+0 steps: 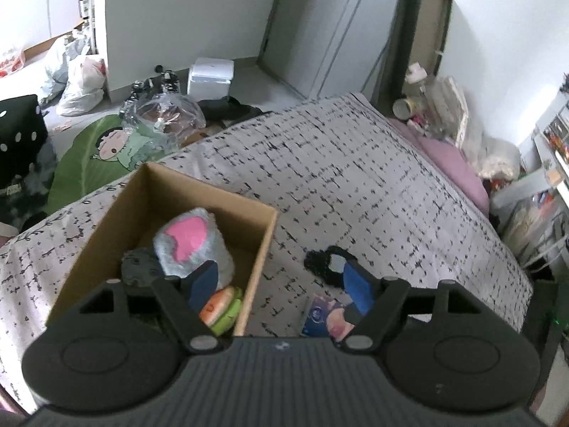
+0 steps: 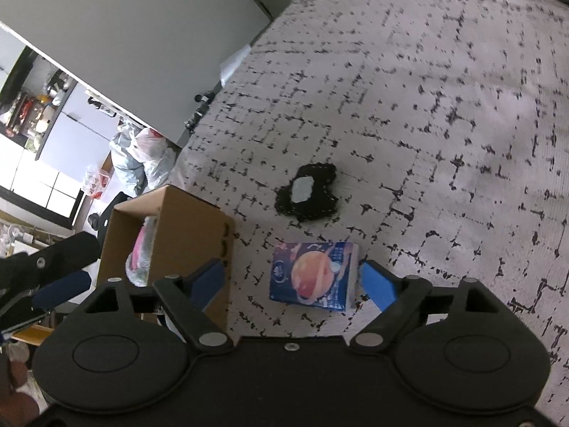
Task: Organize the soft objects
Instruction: 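Grasp the blue snack packet with the right gripper while the left grasps the black strap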
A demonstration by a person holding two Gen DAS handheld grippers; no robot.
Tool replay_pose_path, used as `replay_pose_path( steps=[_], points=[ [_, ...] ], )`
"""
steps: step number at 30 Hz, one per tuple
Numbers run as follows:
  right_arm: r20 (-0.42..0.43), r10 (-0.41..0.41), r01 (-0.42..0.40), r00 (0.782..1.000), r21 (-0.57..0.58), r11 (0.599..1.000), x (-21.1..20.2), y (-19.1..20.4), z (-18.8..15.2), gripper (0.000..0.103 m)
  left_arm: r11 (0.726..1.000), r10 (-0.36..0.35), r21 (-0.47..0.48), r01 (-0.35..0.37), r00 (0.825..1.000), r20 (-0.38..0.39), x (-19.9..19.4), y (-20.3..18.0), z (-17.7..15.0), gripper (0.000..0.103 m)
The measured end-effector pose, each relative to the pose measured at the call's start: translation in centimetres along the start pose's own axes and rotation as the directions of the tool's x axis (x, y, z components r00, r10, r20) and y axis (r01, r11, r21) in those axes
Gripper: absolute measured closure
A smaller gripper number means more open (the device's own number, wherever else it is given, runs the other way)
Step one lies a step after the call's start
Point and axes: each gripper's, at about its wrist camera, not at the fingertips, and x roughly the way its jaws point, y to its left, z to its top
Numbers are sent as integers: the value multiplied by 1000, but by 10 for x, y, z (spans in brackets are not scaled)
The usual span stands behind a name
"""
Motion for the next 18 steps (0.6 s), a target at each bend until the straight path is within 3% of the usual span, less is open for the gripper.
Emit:
replay_pose_path(
  steps=[8,12,14,15,18],
  points=[
    [-69,-8,15,998,107,994,22,-27,-2,21,999,0,34,2,999,-38,19,-25,-3,27],
    [-60,-6,12,998,99,995,29,-31,-1,37,998,9,56,-6,998,-54,30,-37,-3,27],
    [-69,-16,21,997,73,997,33,-30,-2,56,998,8,66,-4,998,-63,35,-41,-3,27],
    [-81,-18,24,997,71,997,35,-32,-2,74,997,10,74,-4,998,-69,38,-44,-3,27],
    [-78,-3,9,997,78,997,33,-34,-3,79,996,11,93,-3,996,-85,47,-52,-4,27]
  ],
)
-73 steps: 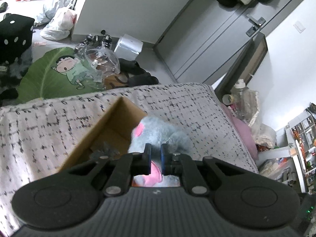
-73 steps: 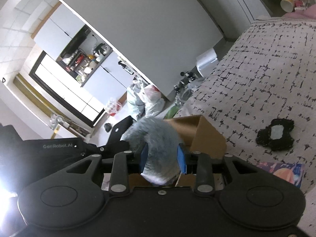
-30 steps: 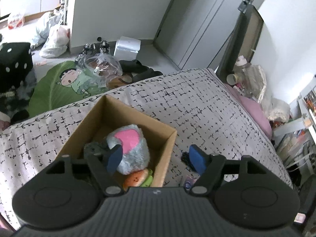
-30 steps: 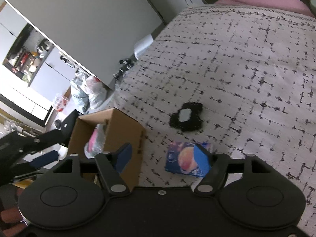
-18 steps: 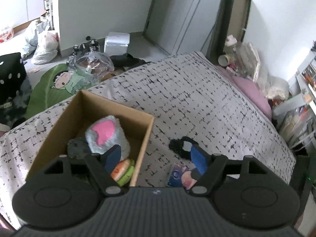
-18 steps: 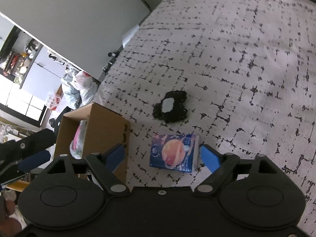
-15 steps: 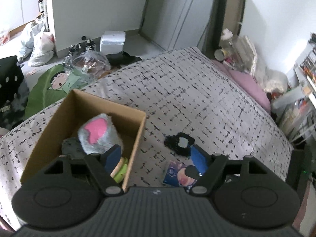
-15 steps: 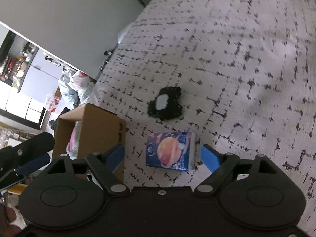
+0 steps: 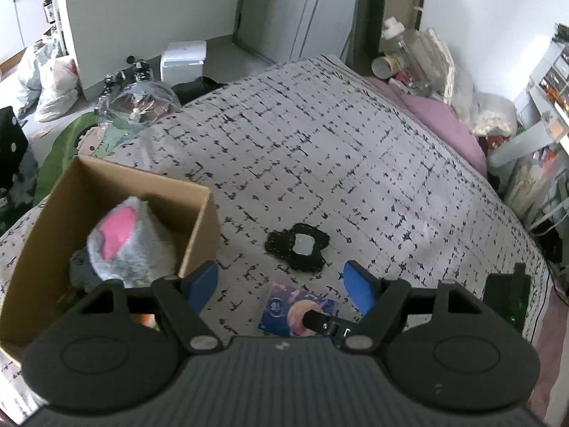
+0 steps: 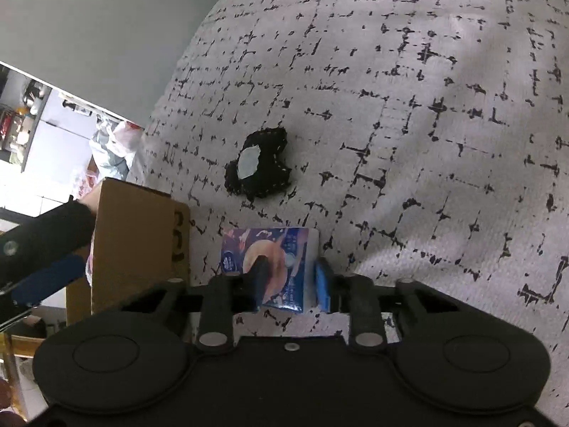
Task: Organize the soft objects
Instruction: 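Grasp the blue snack packet with the right gripper while the left grasps the black strap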
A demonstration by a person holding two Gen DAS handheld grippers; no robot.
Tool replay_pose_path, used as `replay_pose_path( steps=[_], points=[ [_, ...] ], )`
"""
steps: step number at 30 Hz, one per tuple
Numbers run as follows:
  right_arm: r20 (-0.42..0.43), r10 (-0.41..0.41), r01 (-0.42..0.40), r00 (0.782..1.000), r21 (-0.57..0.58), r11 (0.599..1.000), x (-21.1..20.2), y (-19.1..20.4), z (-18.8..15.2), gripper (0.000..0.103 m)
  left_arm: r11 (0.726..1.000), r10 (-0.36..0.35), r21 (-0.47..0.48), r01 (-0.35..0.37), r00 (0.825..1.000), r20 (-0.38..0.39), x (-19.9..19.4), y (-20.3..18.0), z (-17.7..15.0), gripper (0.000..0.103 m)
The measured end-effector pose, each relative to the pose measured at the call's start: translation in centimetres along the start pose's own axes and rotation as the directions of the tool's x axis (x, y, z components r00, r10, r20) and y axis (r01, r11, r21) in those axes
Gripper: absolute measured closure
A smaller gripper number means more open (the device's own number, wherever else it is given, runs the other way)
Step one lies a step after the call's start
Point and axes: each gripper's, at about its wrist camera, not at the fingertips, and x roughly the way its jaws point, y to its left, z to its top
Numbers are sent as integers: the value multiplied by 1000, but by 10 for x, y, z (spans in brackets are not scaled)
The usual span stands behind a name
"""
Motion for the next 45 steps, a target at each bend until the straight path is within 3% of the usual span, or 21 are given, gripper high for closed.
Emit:
replay_pose_path(
  steps=[14,23,35,37,39,41,45],
  points=[
    [65,-32,28,997,67,997,-27,-25,3,83,998,32,60,-29,998,-56,46,-36,-4,27],
    [129,-54,32,990,160,987,-47,-58,8,84,998,56,15,-55,995,-80,83,-44,-5,27],
    [156,-31,-4,987,220,976,-55,-75,15,84,987,158,21,-157,985,-62,122,-46,0,28],
    [156,-24,-13,987,227,974,-56,-76,16,84,984,175,17,-175,982,-66,128,-45,-2,33],
    [158,-12,-25,987,231,973,-55,-76,16,84,989,146,-12,-148,985,-87,134,-41,-4,48],
    [158,-2,-35,987,234,972,-55,-77,17,84,985,170,-14,-172,983,-71,134,-40,-6,63],
    [156,16,-53,988,240,969,-54,-76,18,85,991,133,-13,-134,989,-70,130,-41,-8,74]
  ],
)
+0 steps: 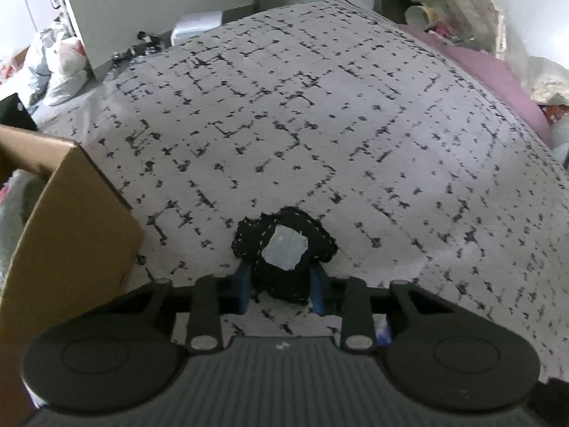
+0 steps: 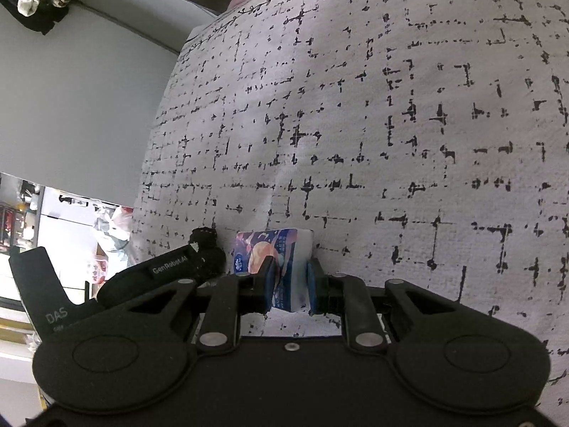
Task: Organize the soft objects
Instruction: 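Grasp the blue snack packet with the right gripper while the left grasps the black strap, then carry the snack packet and black strap over the cardboard box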
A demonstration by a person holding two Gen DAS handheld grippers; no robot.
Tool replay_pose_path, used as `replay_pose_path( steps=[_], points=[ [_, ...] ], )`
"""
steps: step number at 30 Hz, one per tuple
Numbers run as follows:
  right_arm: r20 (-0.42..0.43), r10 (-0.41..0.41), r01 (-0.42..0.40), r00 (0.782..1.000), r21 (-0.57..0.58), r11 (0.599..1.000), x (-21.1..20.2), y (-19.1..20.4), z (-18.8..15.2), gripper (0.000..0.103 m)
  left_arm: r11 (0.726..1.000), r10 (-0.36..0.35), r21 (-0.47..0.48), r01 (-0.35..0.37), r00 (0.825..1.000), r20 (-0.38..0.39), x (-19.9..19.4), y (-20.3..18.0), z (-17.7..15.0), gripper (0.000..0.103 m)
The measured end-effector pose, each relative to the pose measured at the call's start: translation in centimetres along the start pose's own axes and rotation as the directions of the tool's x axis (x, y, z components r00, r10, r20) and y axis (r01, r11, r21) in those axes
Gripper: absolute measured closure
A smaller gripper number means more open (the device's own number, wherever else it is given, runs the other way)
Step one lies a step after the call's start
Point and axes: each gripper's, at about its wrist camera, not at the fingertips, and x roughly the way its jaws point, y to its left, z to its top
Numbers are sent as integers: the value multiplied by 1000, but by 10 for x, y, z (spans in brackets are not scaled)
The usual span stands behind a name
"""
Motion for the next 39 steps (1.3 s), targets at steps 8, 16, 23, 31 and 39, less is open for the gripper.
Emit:
replay_pose_path(
  steps=[8,16,23,31,39],
  points=[
    [16,54,-54,998,-12,998,-7,8,1,87,996,-91,-18,91,996,-10,-15,-1,-4,79],
    [35,102,-101,994,-42,994,-17,19,0,88,995,-103,-12,103,994,34,-44,8,-1,79],
    [52,167,-162,985,-84,983,-26,37,-1,88,994,-109,-8,110,990,92,-82,25,8,79],
    [65,213,-204,975,-129,970,-36,58,-3,88,993,-97,-45,105,984,149,-115,52,11,79],
    [62,242,-226,968,-192,955,-42,82,-16,88,993,-84,-68,98,979,184,-140,80,8,79]
  ],
)
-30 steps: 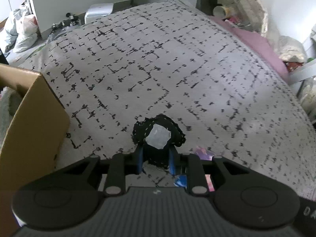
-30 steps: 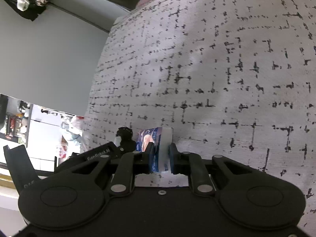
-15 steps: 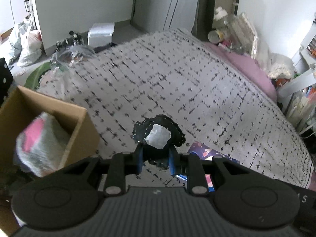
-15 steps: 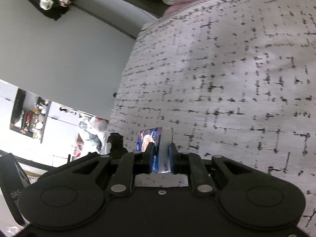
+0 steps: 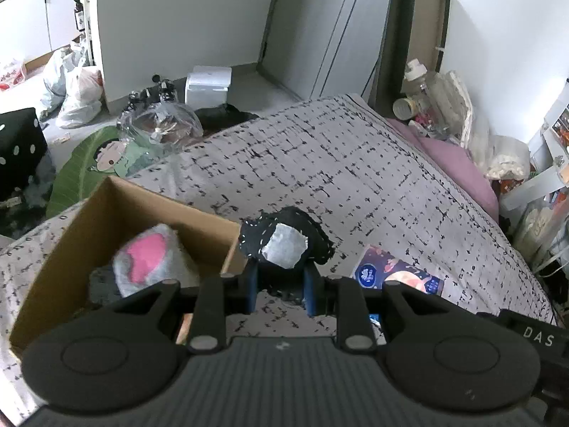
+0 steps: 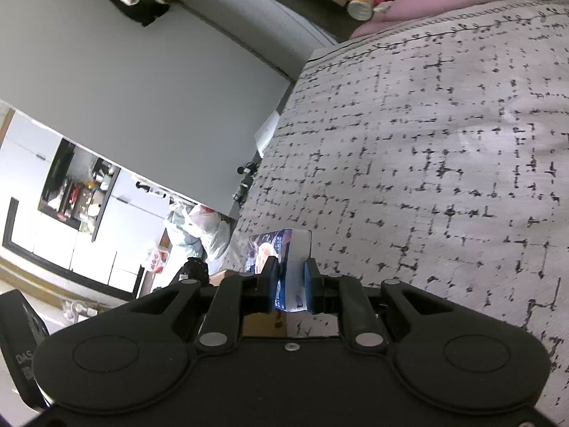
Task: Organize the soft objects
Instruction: 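Carry the snack packet and black strap over the cardboard box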
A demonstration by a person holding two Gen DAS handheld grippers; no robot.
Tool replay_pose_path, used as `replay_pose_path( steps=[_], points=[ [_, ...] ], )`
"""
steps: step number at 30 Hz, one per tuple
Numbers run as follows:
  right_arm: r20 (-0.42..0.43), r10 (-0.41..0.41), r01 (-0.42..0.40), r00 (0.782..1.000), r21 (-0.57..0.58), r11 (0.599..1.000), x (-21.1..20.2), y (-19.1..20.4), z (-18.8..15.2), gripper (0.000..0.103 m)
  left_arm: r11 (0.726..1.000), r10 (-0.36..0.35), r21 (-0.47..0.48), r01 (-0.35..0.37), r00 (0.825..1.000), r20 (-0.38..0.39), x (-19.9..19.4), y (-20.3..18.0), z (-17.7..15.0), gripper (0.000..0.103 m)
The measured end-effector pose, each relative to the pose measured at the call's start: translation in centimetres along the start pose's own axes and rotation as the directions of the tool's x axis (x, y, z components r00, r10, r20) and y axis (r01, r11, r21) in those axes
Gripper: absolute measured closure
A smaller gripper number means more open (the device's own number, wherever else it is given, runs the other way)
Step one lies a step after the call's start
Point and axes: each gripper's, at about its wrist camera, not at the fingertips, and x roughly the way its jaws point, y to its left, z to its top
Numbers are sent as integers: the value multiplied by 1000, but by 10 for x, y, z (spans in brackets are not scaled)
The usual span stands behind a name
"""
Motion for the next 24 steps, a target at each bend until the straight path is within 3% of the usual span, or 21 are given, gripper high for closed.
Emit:
replay_pose_path(
  steps=[18,24],
  points=[
    [-19,39,-41,999,-127,991,16,49,-23,88,997,2,-77,0,1000,24,-31,61,0,79],
    [-66,70,-81,995,-192,978,24,66,-35,88,992,14,-123,-11,1000,18,-34,89,1,78]
  ],
)
